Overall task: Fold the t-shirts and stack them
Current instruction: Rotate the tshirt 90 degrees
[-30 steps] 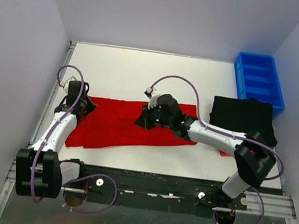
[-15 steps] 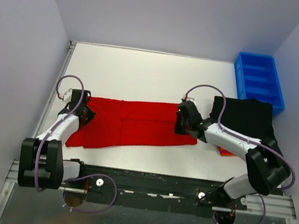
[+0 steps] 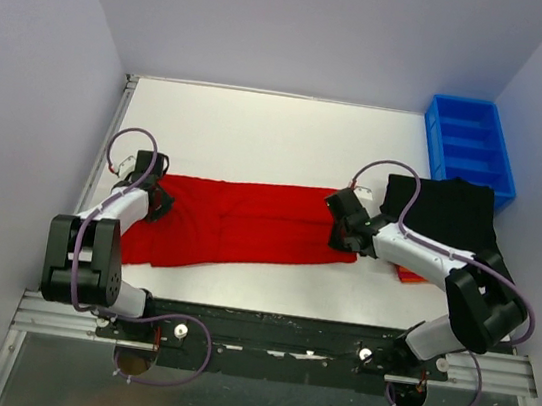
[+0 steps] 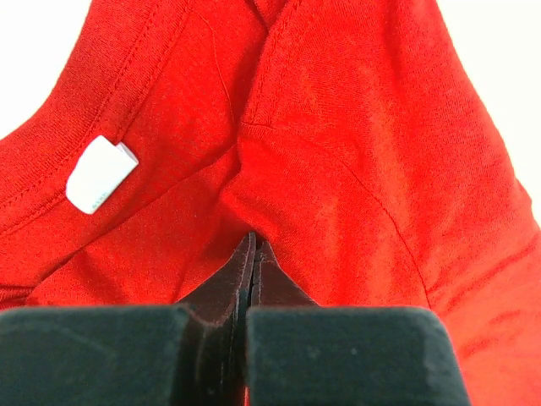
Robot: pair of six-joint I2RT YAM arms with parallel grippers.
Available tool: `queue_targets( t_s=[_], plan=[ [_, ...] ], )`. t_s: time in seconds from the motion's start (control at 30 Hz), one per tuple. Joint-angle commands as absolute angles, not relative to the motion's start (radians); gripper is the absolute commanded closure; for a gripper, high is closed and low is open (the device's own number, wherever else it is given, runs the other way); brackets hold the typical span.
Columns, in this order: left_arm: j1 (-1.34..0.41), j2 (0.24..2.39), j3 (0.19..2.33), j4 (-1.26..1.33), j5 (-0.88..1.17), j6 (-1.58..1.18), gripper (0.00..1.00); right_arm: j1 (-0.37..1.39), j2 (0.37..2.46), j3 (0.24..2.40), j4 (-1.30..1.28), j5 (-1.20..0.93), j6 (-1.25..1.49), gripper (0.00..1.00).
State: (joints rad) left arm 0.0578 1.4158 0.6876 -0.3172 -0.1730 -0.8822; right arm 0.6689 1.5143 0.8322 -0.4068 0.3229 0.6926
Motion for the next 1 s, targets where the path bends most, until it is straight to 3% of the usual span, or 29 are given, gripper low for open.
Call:
queue_targets(
  t_s=[0.0,0.27,0.5,0.73,0.97],
  plan=[
    [0.051,1.523,0.719,-0.311,-0.215,-0.902,1.0,0.672,1.565,0.815,-0.416,0.266,0.735,0.99],
    [0.003,1.713,0.871,-0.341,-0.232,-0.911,1.0,0.75,1.701,0.888,-0.577,0.307,0.825,0.99],
    [-0.123,1.911,1.201,-0.432,-0.167,-0.884,1.0,0.945,1.739,0.906,-0.557,0.246,0.922,0.99],
    [-0.276,2.152,1.563,-0.593,-0.244,-0.873,1.0,1.15,1.884,1.101,-0.592,0.215,0.999,0.99],
    [-0.351,2.342,1.802,-0.497,-0.065,-0.809,1.0,1.261,1.928,1.301,-0.517,0.186,0.908,0.99]
  ],
)
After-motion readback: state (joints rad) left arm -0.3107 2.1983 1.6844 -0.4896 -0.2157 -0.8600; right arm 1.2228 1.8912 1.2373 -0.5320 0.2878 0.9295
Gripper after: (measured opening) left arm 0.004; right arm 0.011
